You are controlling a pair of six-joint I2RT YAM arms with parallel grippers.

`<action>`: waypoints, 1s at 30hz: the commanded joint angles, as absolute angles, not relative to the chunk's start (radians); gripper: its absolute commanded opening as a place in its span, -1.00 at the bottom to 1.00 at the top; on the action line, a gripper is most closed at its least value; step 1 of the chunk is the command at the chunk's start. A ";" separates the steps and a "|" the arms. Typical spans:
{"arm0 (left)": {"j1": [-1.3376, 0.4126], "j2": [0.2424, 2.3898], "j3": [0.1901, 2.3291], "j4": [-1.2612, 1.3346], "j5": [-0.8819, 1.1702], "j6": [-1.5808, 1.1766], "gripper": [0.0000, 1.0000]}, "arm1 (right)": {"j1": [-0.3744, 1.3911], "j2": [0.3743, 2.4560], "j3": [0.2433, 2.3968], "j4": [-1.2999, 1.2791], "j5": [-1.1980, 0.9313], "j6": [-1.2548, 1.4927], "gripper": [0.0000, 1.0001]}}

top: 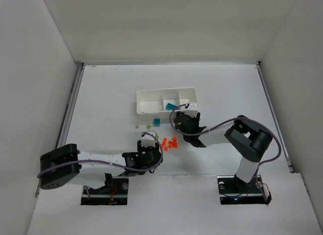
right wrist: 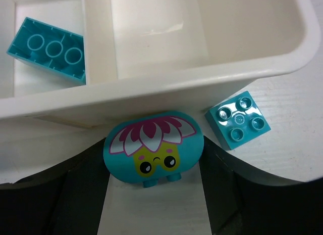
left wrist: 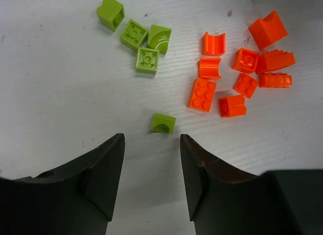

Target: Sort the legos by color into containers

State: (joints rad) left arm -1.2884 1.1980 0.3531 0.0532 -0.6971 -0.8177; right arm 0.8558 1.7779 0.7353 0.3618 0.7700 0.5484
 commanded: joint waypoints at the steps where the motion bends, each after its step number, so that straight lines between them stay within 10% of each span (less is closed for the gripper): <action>1: -1.295 1.219 0.373 0.052 -0.738 -0.844 -0.12 | 0.852 1.786 0.690 0.508 0.792 0.548 0.26; 30: -1.271 1.269 0.388 0.152 -0.732 -0.804 -0.39 | 1.131 1.200 0.666 0.146 0.850 0.580 0.07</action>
State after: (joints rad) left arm -1.2785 1.2652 0.3603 0.1356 -0.7330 -0.8097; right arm 1.1065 1.2671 0.6006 0.1791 0.8379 0.6086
